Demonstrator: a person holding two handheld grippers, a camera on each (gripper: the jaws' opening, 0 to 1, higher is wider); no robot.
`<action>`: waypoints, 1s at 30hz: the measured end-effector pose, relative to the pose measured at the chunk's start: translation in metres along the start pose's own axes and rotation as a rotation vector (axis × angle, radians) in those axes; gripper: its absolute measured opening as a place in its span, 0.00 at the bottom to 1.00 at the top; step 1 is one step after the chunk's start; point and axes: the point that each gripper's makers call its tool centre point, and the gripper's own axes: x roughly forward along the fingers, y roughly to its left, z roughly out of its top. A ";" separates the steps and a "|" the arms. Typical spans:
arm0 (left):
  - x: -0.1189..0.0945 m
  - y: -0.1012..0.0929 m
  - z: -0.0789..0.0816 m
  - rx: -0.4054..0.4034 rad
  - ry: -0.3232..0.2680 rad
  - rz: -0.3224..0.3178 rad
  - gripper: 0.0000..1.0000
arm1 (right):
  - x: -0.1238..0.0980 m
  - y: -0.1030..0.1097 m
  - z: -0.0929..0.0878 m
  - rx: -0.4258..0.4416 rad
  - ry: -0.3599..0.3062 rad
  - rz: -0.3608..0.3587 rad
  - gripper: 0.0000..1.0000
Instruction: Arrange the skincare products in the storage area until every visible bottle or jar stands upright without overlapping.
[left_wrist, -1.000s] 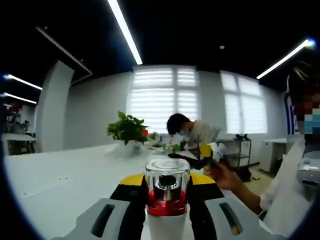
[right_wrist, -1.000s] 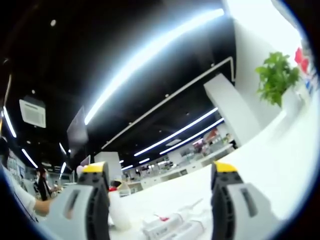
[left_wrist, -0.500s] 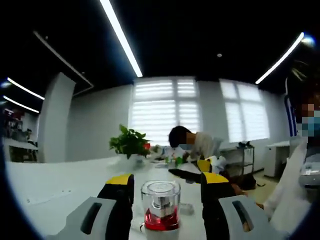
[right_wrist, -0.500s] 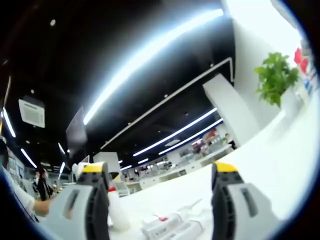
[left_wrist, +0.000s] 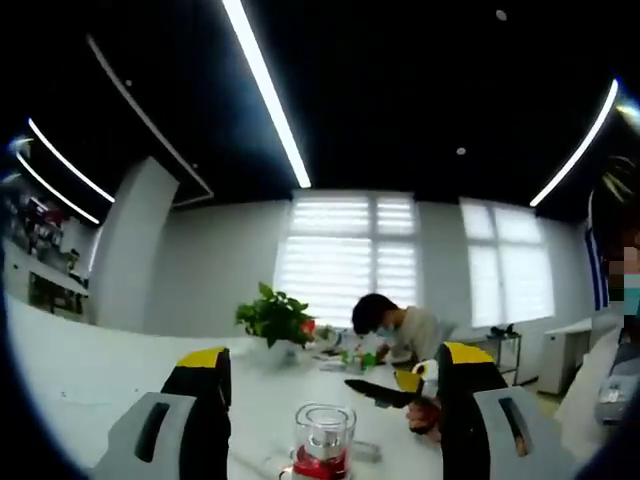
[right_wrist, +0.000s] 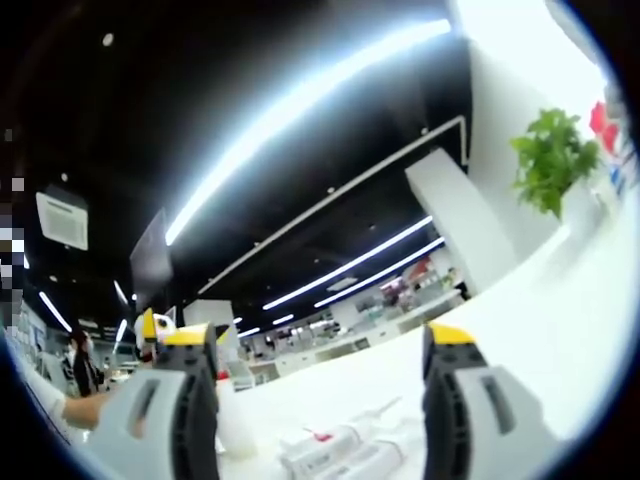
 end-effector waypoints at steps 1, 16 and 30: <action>-0.001 0.000 0.003 -0.007 -0.010 -0.002 0.87 | 0.001 0.001 -0.001 -0.005 0.005 0.003 0.84; 0.002 0.028 0.054 -0.157 -0.129 0.033 0.99 | 0.019 0.057 -0.020 -0.269 0.187 0.101 0.84; 0.029 0.066 0.084 -0.251 -0.196 0.013 0.86 | 0.040 0.108 -0.100 -0.525 0.511 0.178 0.51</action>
